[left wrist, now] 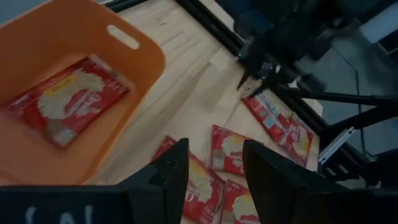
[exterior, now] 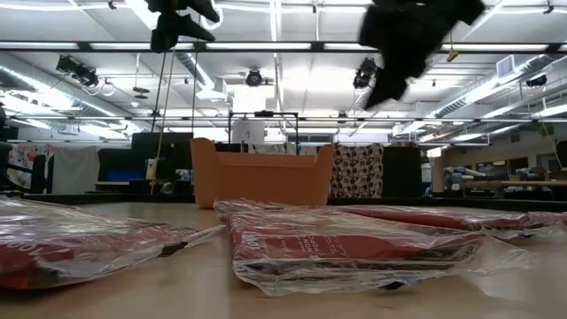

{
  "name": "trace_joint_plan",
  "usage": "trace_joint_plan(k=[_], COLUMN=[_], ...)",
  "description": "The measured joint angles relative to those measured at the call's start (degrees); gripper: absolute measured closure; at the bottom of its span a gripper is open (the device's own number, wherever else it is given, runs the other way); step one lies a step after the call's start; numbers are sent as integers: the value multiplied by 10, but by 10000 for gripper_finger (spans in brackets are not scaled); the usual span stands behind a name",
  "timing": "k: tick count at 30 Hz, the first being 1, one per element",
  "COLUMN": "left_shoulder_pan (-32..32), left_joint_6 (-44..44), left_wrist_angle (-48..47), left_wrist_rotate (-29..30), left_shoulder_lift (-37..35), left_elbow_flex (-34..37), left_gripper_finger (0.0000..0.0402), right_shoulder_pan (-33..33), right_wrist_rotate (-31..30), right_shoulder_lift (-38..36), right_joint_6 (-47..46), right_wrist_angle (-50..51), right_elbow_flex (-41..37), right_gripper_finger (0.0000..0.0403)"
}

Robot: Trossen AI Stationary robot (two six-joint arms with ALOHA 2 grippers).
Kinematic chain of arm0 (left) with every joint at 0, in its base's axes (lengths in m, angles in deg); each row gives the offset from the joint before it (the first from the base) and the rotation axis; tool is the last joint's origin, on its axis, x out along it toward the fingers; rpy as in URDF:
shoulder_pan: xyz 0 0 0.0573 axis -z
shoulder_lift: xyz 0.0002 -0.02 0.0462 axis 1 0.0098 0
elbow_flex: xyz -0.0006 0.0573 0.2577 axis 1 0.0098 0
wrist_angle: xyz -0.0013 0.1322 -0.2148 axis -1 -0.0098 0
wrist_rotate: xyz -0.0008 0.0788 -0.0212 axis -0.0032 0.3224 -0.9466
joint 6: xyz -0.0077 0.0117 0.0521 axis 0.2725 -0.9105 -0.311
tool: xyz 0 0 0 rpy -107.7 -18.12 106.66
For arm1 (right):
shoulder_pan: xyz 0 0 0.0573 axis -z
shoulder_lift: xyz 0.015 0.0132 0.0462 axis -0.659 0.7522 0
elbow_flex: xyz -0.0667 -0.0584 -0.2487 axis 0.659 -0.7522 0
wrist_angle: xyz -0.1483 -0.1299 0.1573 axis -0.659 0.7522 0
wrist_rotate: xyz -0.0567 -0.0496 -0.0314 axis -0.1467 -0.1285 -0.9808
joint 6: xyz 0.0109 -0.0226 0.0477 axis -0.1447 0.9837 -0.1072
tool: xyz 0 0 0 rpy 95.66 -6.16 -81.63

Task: Sort popcorn bags into baskets
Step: Put the red popcorn bag into the orange bin

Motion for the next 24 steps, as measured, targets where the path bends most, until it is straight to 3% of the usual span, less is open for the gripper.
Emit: trace_joint_plan(k=[7, 10, 17, 24], left_shoulder_pan=[20, 31, 76, 133], left_joint_6=[10, 21, 48, 45], left_wrist_angle=[64, 78, 79, 81], left_wrist_rotate=[-11, -12, -13, -9], left_shoulder_lift=[38, 52, 96, 154], left_elbow_flex=[0, 0, 0, 0], left_gripper_finger=[246, 246, 246, 246], right_shoulder_pan=[-50, -69, -79, -86], right_wrist_rotate=[79, 91, 153, 142], right_shoulder_lift=[-10, -6, -1, -1], right_joint_6=[-11, -37, -196, -331], right_wrist_angle=[113, 107, -43, -142], right_elbow_flex=[-59, -72, -147, -209], right_gripper_finger=[279, 276, 263, 235])
